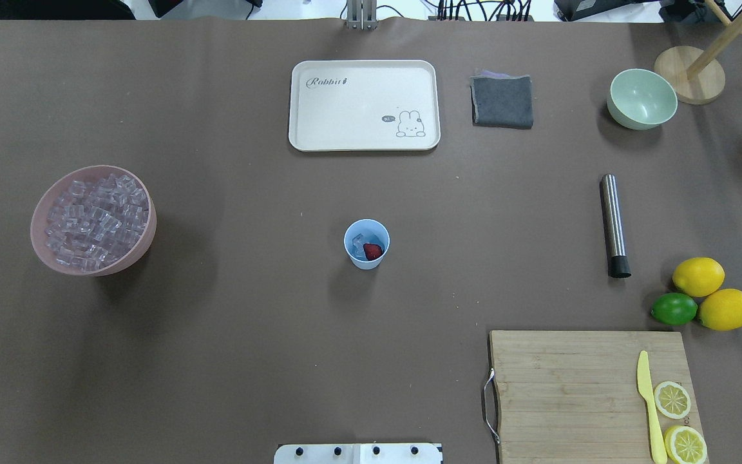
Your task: Mash ice and strawberries in cup
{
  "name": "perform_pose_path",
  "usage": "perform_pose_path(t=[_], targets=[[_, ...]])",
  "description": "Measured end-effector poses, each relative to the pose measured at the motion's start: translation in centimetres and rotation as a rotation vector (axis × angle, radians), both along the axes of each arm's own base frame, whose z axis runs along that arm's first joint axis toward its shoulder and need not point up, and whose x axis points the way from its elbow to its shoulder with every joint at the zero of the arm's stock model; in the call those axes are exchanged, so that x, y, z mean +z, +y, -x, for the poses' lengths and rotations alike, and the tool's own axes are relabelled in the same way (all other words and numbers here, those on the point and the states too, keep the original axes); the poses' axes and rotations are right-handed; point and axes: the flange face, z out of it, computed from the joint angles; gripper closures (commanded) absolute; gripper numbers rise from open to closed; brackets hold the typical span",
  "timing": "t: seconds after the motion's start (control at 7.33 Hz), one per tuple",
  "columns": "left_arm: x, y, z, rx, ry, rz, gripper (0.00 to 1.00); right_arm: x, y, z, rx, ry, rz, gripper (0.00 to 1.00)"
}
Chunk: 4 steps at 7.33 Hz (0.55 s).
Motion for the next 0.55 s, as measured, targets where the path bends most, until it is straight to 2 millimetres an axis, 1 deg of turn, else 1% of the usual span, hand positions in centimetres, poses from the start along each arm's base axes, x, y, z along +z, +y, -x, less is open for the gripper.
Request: perform_pose_path(t=[0.27, 0.55], targets=[[0.1, -0.2, 0.0, -0.001, -0.001, 0.002, 0.02, 0.0, 0.2, 0.0, 0.000, -0.004, 0.000, 0.00], [1.1, -0.1, 0.1, -0.002, 0.001, 0.021, 0.02, 0.1, 0.3, 0.0, 0.000, -0.005, 0.002, 0.00]])
